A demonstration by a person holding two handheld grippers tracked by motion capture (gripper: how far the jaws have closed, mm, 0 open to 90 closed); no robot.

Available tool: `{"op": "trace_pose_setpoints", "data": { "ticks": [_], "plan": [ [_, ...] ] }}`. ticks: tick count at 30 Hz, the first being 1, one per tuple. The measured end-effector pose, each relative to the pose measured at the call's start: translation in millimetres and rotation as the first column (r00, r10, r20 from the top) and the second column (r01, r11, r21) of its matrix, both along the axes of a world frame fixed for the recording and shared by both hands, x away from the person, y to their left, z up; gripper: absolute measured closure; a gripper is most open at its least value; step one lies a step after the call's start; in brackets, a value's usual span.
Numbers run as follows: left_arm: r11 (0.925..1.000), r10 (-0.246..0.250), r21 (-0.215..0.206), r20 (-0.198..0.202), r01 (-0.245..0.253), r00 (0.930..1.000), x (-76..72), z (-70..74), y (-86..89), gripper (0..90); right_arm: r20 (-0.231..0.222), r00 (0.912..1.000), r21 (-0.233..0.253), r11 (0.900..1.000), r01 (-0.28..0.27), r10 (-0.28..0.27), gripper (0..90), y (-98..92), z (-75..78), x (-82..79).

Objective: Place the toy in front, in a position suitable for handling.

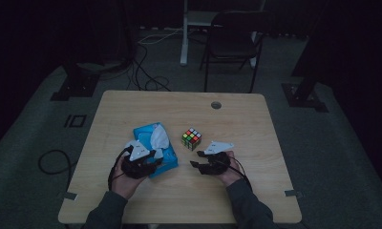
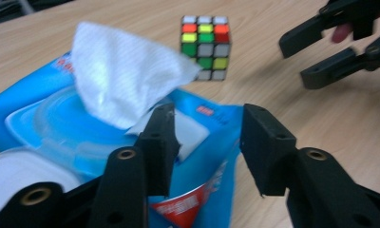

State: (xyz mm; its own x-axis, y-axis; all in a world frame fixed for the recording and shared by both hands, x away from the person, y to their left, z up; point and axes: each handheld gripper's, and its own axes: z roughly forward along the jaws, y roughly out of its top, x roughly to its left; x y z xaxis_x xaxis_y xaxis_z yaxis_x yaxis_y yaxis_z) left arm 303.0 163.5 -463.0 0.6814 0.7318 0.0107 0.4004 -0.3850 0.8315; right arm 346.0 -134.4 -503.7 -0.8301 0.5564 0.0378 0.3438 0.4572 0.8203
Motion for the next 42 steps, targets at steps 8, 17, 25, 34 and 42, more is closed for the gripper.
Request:
{"op": "trace_pose_setpoints", "data": {
  "ticks": [8, 17, 25, 34, 42],
  "plan": [
    [0.9970, -0.078, -0.002, -0.026, 0.078, 0.9966, 14.1, -0.6, -32.1, 58.9, -0.009, 0.9992, 0.005, 0.999, 0.039, -0.039, 47.4, -16.3, -3.4, -2.0],
    [0.9888, -0.144, 0.028, -0.077, 0.147, 0.9866, 32.3, -18.3, -73.7, 55.5, -0.022, 0.9984, 0.007, 0.999, 0.052, -0.052, 46.6, -21.7, -6.4, -3.2],
    [0.9849, -0.095, 0.129, -0.161, 0.116, 0.9823, 44.9, -35.7, -77.1, 60.6, -0.031, 0.9976, 0.002, 0.998, 0.062, -0.062, 45.8, -25.6, -9.1, -2.8],
    [0.9833, -0.060, 0.162, -0.140, 0.083, 0.9884, 38.9, -37.2, -59.6, 67.6, -0.030, 0.9970, 0.008, 0.997, 0.072, -0.072, 45.8, -26.0, -8.1, -2.6],
    [0.9803, 0.016, 0.198, -0.100, 0.004, 0.9949, 30.9, -41.1, -22.9, 69.5, -0.052, 0.9953, 0.040, 0.996, 0.084, -0.082, 47.3, -29.0, -7.1, 0.6]
  ]
}}
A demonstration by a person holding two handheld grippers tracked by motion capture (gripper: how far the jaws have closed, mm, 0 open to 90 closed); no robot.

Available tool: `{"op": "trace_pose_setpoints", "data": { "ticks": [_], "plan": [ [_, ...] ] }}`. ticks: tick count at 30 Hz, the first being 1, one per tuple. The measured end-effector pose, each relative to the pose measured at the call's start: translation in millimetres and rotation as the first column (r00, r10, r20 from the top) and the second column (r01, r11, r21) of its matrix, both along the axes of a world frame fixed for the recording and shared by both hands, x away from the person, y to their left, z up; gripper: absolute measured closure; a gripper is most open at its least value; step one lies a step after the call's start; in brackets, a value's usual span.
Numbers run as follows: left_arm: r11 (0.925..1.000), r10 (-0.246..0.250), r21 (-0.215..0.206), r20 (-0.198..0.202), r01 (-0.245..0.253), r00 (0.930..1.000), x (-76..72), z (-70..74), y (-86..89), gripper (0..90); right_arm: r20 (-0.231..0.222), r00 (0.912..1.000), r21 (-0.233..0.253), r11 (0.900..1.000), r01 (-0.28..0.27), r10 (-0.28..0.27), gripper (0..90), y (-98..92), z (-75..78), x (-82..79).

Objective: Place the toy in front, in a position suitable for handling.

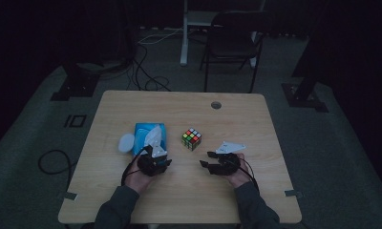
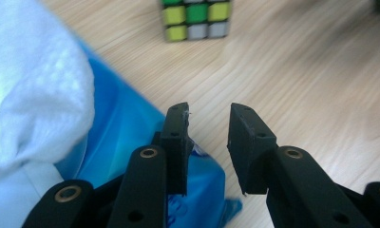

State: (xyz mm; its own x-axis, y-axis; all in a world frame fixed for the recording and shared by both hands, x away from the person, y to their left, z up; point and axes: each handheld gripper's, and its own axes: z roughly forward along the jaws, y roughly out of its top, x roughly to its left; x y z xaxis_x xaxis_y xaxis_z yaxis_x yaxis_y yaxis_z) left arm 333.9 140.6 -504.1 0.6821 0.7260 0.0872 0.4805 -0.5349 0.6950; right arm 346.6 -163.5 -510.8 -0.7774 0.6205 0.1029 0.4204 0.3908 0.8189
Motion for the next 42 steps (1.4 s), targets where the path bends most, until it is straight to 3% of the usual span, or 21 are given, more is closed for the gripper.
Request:
{"op": "trace_pose_setpoints", "data": {
  "ticks": [4, 9, 12, 13, 14, 17, 18, 19, 29, 35, 42],
  "plan": [
    [0.9968, 0.080, 0.007, 0.002, -0.080, 0.9968, 3.5, -2.9, 28.1, 66.9, -0.015, 0.9998, 0.021, 1.000, 0.016, -0.016, 48.0, 0.0, 1.3, 3.0],
    [0.9948, 0.102, -0.006, 0.016, -0.102, 0.9947, 3.7, -4.3, 46.9, 64.5, -0.022, 0.9993, 0.031, 0.999, 0.031, -0.030, 47.4, 0.0, 2.8, 6.4],
    [0.9893, 0.144, -0.026, 0.023, -0.143, 0.9893, 3.7, -5.4, 58.5, 63.0, -0.034, 0.9986, 0.047, 0.998, 0.041, -0.040, 47.7, -0.7, 4.1, 10.0],
    [0.9850, 0.167, -0.046, 0.029, -0.166, 0.9855, 2.8, -5.6, 65.1, 61.5, -0.032, 0.9987, 0.050, 0.998, 0.040, -0.039, 47.7, -0.9, 4.9, 10.6],
    [0.9850, 0.167, -0.046, 0.029, -0.166, 0.9855, 2.8, -5.6, 65.1, 60.4, -0.032, 0.9987, 0.050, 0.998, 0.040, -0.039, 47.7, -0.9, 4.9, 10.6],
    [0.9781, 0.183, -0.111, 0.055, -0.176, 0.9815, -3.0, 0.2, 78.5, 58.6, -0.019, 0.9993, 0.066, 0.997, 0.035, -0.034, 44.0, 0.3, 7.5, 11.4],
    [0.9781, 0.183, -0.111, 0.055, -0.176, 0.9815, -3.0, 0.2, 78.5, 58.0, -0.019, 0.9993, 0.066, 0.997, 0.035, -0.034, 44.0, 0.3, 7.5, 11.4],
    [0.9738, 0.185, -0.147, 0.072, -0.173, 0.9800, -6.4, 5.6, 83.8, 57.5, -0.014, 0.9988, 0.052, 0.998, 0.048, -0.047, 41.5, 1.7, 8.4, 12.3],
    [0.9644, 0.201, -0.202, 0.140, -0.171, 0.9695, -15.9, 24.5, 94.5, 53.5, 0.029, 0.9919, 0.040, 0.992, 0.122, -0.124, 33.4, 4.3, 15.7, 22.4],
    [0.9619, 0.208, -0.211, 0.151, -0.174, 0.9664, -16.2, 27.7, 96.0, 51.0, 0.049, 0.9876, 0.030, 0.989, 0.148, -0.149, 31.5, 7.9, 17.2, 28.6],
    [0.9572, 0.223, -0.221, 0.153, -0.187, 0.9626, -15.9, 28.1, 98.5, 49.8, 0.080, 0.9833, 0.002, 0.986, 0.164, -0.164, 20.2, 27.4, 14.8, 43.1]
  ]
}}
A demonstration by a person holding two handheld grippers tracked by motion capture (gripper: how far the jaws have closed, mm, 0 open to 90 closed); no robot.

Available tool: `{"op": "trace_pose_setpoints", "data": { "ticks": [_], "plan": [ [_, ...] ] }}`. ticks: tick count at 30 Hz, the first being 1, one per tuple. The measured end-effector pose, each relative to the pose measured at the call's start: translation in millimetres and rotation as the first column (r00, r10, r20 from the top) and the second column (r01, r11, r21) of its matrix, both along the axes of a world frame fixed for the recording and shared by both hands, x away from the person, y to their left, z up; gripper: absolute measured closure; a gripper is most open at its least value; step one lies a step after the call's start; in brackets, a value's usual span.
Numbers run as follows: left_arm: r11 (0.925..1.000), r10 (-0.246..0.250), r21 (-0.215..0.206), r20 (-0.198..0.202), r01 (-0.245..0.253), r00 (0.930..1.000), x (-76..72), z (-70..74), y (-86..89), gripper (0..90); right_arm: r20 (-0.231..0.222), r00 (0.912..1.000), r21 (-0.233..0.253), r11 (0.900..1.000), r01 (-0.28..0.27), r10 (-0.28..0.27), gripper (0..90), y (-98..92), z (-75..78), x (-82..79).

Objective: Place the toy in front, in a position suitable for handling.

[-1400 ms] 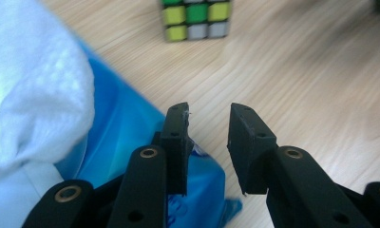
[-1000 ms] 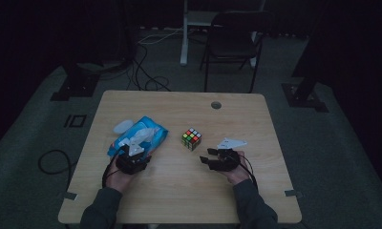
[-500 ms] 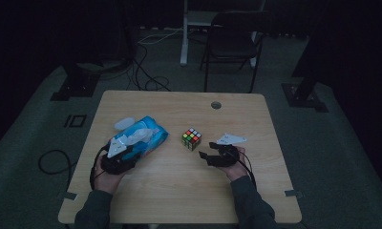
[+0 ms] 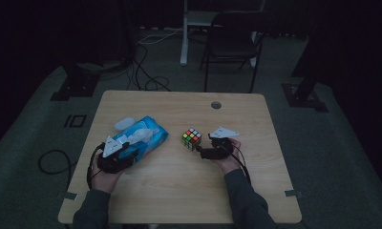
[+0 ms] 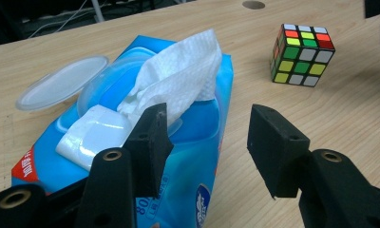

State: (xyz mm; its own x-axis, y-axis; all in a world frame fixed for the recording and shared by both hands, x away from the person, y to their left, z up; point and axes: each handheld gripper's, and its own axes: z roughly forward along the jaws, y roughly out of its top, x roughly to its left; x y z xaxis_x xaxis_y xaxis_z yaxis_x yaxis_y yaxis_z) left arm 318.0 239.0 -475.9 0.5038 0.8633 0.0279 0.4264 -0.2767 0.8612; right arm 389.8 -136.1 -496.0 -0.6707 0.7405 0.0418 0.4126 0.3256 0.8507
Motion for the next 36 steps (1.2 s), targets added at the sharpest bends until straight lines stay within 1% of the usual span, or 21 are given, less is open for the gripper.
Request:
{"op": "trace_pose_setpoints", "data": {
  "ticks": [2, 4, 7, 9, 11, 14, 15, 16, 20, 22, 23, 24, 29, 32, 34, 36],
  "plan": [
    [1.0000, 0.000, -0.007, -0.001, 0.000, 1.0000, 0.0, 0.3, 1.4, 49.7, 0.007, 0.9998, -0.016, 1.000, -0.018, 0.018, 17.7, 9.4, -4.4, 8.3],
    [0.9999, 0.000, -0.011, -0.004, 0.000, 1.0000, 0.0, 0.2, 2.6, 49.7, 0.004, 0.9998, -0.022, 1.000, -0.022, 0.022, 16.9, 12.5, -5.8, 10.9],
    [0.9999, 0.000, -0.015, -0.008, 0.000, 1.0000, 0.4, -0.7, 2.8, 49.6, 0.013, 0.9995, -0.053, 0.998, -0.027, 0.027, 15.3, 21.4, -10.3, 19.5],
    [0.9999, -0.001, -0.015, -0.009, 0.001, 1.0000, 0.5, -1.1, 2.5, 49.6, 0.005, 0.9997, -0.081, 0.996, -0.023, 0.024, 14.6, 28.4, -15.8, 28.7],
    [0.9998, -0.003, -0.018, -0.011, 0.003, 0.9999, 0.6, -1.2, 2.4, 49.6, -0.004, 0.9996, -0.080, 0.996, -0.027, 0.027, 14.6, 30.1, -17.6, 31.5],
    [0.9997, -0.004, -0.024, -0.014, 0.004, 0.9999, 0.9, -1.9, 2.7, 49.7, -0.016, 0.9991, -0.078, 0.996, -0.040, 0.039, 15.6, 32.9, -22.8, 38.6],
    [0.9997, -0.004, -0.024, -0.016, 0.003, 0.9999, 1.0, -2.1, 2.7, 49.7, -0.025, 0.9990, -0.096, 0.995, -0.040, 0.038, 17.4, 35.2, -26.6, 42.1],
    [0.9997, -0.003, -0.025, -0.017, 0.003, 0.9999, 1.1, -2.5, 2.7, 49.7, -0.025, 0.9990, -0.096, 0.995, -0.040, 0.038, 17.4, 35.2, -26.6, 42.1],
    [0.9996, -0.007, -0.027, -0.020, 0.006, 0.9998, 1.2, -3.1, 1.9, 49.6, -0.032, 0.9984, -0.113, 0.992, -0.051, 0.048, 24.7, 37.9, -32.3, 46.1],
    [0.9995, -0.007, -0.031, -0.020, 0.007, 0.9998, 1.4, -3.5, 1.9, 49.7, -0.035, 0.9979, -0.116, 0.992, -0.058, 0.054, 30.6, 38.9, -33.5, 46.0],
    [0.9995, -0.007, -0.031, -0.021, 0.006, 0.9998, 1.4, -3.7, 2.1, 49.7, -0.027, 0.9983, -0.122, 0.991, -0.055, 0.052, 33.3, 38.9, -33.9, 45.7],
    [0.9995, -0.007, -0.031, -0.023, 0.007, 0.9997, 1.5, -4.1, 2.2, 49.6, -0.027, 0.9981, -0.117, 0.991, -0.058, 0.056, 33.5, 38.6, -33.6, 45.6],
    [0.9995, -0.006, -0.032, -0.025, 0.005, 0.9997, 1.4, -4.5, 2.9, 49.7, -0.007, 0.9973, -0.125, 0.989, -0.074, 0.074, 33.9, 38.7, -31.7, 40.4],
    [0.9994, -0.006, -0.033, -0.026, 0.005, 0.9997, 1.3, -4.4, 3.7, 49.7, 0.000, 0.9951, -0.110, 0.989, -0.098, 0.099, 34.0, 35.9, -26.6, 31.8],
    [0.9994, -0.006, -0.034, -0.026, 0.005, 0.9997, 1.2, -4.5, 3.8, 49.7, 0.006, 0.9923, -0.104, 0.987, -0.123, 0.124, 34.0, 32.5, -23.1, 23.3],
    [0.9994, -0.006, -0.034, -0.026, 0.005, 0.9996, 0.9, -4.5, 3.4, 49.7, 0.014, 0.9898, -0.114, 0.984, -0.139, 0.142, 34.0, 29.9, -21.4, 16.0]
  ]
}}
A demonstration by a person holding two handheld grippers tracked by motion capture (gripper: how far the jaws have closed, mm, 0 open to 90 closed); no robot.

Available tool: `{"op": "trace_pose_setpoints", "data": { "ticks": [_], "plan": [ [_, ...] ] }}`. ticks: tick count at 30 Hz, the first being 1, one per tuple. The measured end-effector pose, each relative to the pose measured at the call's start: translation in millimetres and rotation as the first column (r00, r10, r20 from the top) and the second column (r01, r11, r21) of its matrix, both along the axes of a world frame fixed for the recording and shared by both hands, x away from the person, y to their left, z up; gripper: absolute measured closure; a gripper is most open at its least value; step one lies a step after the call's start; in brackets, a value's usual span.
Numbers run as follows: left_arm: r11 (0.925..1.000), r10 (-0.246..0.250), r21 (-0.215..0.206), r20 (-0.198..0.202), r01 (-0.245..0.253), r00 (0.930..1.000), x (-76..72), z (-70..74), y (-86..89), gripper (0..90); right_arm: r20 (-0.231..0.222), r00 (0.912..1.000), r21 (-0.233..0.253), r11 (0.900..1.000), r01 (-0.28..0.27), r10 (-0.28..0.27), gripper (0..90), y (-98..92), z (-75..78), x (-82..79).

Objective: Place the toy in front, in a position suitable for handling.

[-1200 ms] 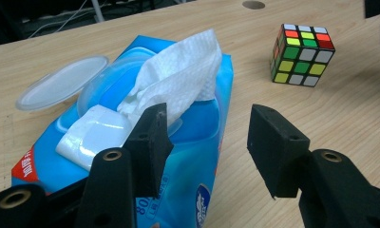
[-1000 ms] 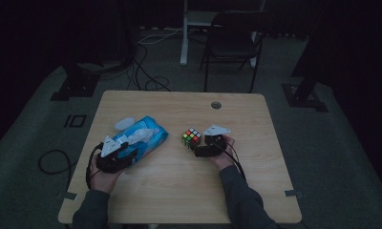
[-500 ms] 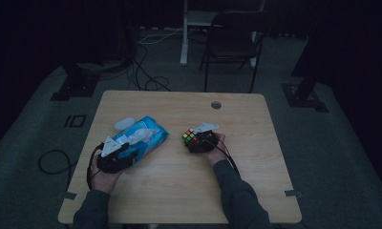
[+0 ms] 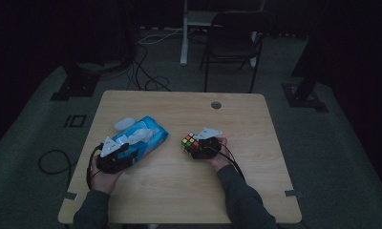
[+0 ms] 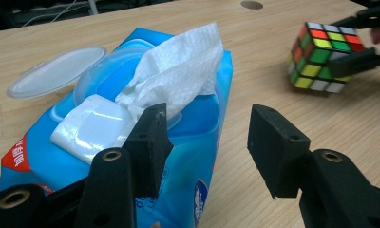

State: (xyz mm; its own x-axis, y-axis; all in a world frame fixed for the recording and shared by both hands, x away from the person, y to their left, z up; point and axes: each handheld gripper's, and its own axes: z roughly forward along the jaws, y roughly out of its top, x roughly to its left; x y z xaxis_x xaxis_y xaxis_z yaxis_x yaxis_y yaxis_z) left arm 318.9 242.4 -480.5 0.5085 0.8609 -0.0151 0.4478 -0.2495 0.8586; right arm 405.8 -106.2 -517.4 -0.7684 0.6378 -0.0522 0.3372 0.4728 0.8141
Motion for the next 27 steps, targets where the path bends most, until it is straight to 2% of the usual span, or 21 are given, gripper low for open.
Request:
{"op": "trace_pose_setpoints", "data": {
  "ticks": [3, 11, 27],
  "plan": [
    [1.0000, -0.001, 0.000, -0.002, 0.001, 1.0000, 0.0, -0.2, -0.6, 49.7, 0.003, 0.9998, -0.003, 1.000, -0.021, 0.021, 34.0, -6.6, 2.1, -15.3],
    [1.0000, 0.001, -0.008, -0.009, -0.001, 1.0000, 0.8, -2.2, -0.4, 49.7, 0.009, 0.9993, -0.005, 0.999, -0.035, 0.035, 33.9, -17.3, 2.9, -40.6],
    [1.0000, 0.001, -0.004, -0.015, -0.001, 0.9999, 1.8, -4.1, -1.6, 49.7, -0.024, 0.9993, -0.018, 0.999, -0.028, 0.028, 33.9, -25.6, -12.8, -49.6]
  ]
}}
